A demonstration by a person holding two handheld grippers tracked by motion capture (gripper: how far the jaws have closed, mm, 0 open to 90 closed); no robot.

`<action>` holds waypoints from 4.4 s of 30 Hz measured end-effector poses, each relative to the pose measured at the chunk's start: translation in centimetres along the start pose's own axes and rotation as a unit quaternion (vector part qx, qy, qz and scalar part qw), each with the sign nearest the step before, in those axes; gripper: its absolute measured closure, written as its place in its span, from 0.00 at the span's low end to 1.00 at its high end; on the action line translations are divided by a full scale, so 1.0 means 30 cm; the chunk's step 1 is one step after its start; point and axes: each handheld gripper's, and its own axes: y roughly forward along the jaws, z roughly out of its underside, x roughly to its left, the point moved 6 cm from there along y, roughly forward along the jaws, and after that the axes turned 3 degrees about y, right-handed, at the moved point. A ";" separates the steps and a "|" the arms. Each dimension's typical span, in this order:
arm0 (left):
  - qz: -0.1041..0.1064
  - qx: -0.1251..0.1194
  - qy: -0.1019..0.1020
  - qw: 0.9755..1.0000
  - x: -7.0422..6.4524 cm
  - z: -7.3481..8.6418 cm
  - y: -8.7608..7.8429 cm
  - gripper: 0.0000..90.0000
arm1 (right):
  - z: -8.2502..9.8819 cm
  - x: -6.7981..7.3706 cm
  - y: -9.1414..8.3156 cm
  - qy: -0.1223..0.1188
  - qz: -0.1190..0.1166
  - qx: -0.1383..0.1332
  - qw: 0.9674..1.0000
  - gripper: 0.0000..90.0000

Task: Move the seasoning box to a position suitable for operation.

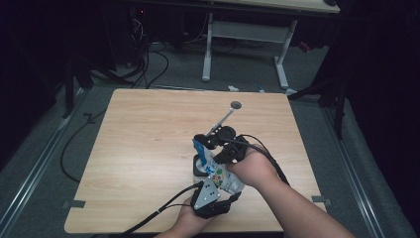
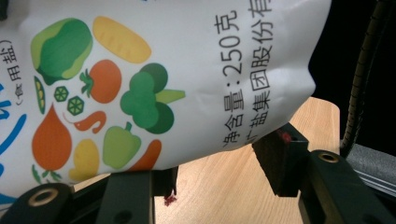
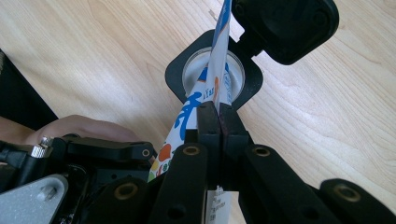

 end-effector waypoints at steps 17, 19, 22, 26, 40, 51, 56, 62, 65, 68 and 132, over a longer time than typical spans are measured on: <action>-0.003 0.006 0.005 1.000 0.004 0.027 -0.002 0.60 | 0.018 -0.003 -0.011 0.002 -0.002 -0.002 1.000 1.00; -0.003 0.007 0.005 1.000 0.005 0.030 -0.003 0.60 | 0.018 -0.003 -0.011 0.003 -0.003 -0.003 1.000 1.00; -0.004 0.006 0.005 1.000 0.007 0.035 -0.006 0.60 | 0.018 0.000 -0.010 0.004 -0.004 -0.002 1.000 1.00; -0.003 0.008 0.005 1.000 0.008 0.041 -0.006 0.60 | 0.020 0.003 -0.009 0.006 -0.003 0.000 1.000 1.00; -0.005 0.017 0.005 1.000 0.011 0.066 -0.007 0.60 | 0.042 0.004 -0.014 0.007 -0.005 -0.005 1.000 1.00; -0.012 0.029 0.005 1.000 0.018 0.087 -0.008 0.60 | 0.065 0.003 -0.017 0.018 -0.009 -0.011 1.000 1.00; -0.012 0.032 -0.001 0.999 0.021 0.091 -0.006 0.60 | 0.072 -0.001 -0.020 0.020 -0.009 -0.014 1.000 1.00; -0.012 0.033 -0.008 0.999 0.024 0.099 -0.003 0.60 | 0.076 -0.002 -0.019 0.019 -0.011 -0.014 1.000 1.00; -0.009 0.033 -0.010 0.999 0.023 0.100 -0.003 0.60 | 0.078 -0.004 -0.020 0.020 -0.011 -0.014 1.000 1.00; -0.003 0.032 -0.010 0.999 0.015 0.099 -0.006 0.58 | 0.081 -0.006 -0.021 0.023 -0.012 -0.016 1.000 1.00; -0.111 0.027 -0.026 0.993 0.340 0.174 -0.387 0.46 | 0.357 -0.329 0.046 0.133 0.035 -0.049 0.989 1.00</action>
